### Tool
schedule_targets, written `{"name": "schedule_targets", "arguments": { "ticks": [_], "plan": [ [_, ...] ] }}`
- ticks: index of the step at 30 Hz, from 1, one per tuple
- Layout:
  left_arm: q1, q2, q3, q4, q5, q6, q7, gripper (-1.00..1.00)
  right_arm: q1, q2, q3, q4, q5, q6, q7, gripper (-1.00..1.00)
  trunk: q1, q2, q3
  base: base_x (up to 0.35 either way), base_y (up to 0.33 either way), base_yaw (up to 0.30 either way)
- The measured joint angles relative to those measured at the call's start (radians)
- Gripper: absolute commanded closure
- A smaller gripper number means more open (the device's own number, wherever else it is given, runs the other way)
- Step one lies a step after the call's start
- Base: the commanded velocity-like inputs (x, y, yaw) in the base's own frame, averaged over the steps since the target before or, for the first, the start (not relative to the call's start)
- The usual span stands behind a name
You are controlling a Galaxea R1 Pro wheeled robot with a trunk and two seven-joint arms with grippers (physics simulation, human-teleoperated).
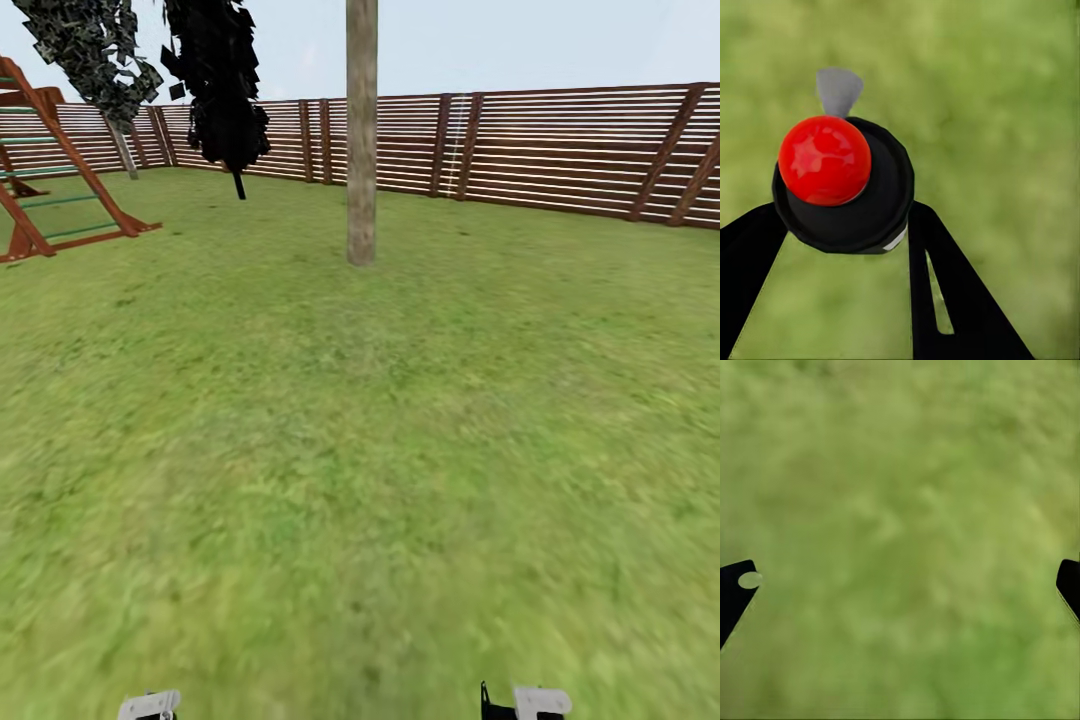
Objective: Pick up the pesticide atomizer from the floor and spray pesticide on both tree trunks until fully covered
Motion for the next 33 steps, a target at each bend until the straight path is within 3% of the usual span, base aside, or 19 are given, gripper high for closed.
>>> {"name": "schedule_targets", "arguments": {
  "ticks": [19,33],
  "plan": [
    [0.000,0.001,0.000,0.000,0.000,-0.001,0.000,1.00,0.000,0.002,0.000,0.000,0.000,0.000,0.000,-1.00,0.000,0.000,0.000,0.339,0.000,-0.050],
    [0.000,0.001,0.000,0.000,0.000,-0.001,0.000,1.00,0.000,0.002,0.000,0.000,0.000,0.000,0.001,-1.00,0.000,0.000,0.020,0.339,0.000,0.000]
  ]
}}
